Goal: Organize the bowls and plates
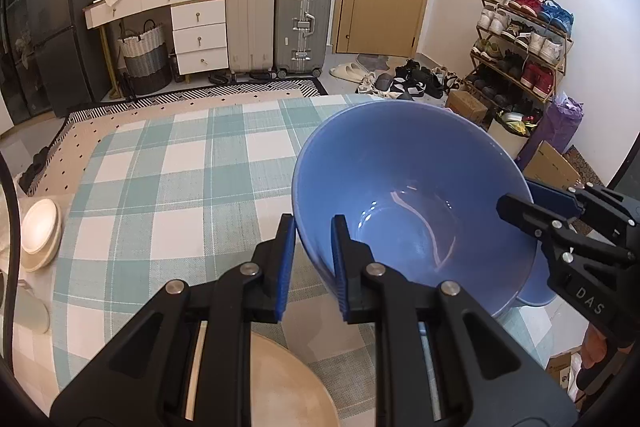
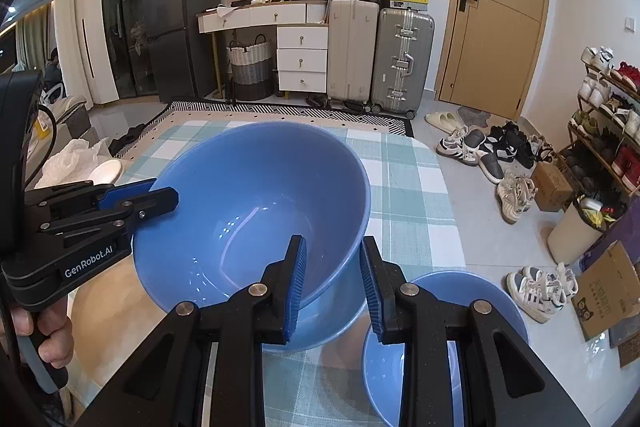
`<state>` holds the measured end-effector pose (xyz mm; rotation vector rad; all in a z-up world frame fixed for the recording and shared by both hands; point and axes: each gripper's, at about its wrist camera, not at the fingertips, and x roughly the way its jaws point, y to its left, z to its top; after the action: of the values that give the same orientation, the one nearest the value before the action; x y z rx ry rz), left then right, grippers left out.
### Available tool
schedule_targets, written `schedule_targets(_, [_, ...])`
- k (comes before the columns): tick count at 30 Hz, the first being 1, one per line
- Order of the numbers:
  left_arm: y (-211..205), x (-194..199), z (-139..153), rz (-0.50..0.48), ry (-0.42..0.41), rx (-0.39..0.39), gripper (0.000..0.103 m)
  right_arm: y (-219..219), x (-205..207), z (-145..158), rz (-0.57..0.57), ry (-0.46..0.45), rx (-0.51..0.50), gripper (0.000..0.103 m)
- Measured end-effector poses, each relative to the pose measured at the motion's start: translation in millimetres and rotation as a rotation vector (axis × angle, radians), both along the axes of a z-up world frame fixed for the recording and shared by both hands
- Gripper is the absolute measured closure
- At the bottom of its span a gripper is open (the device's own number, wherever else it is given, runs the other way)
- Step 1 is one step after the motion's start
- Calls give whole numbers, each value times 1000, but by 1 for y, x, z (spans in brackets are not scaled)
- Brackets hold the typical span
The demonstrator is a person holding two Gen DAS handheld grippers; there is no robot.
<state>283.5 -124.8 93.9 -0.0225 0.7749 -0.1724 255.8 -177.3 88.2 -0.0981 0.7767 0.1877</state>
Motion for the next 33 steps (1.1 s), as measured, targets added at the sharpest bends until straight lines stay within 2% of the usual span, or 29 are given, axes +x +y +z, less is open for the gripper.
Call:
schedule_targets(22, [-7,19,-51,-18,34,30,88,-6,14,-43,5,35,-35,75])
schedule_targets(33, [-20,25,-74,-26,31,104,88,-3,24,-63,-1,49,-84,75])
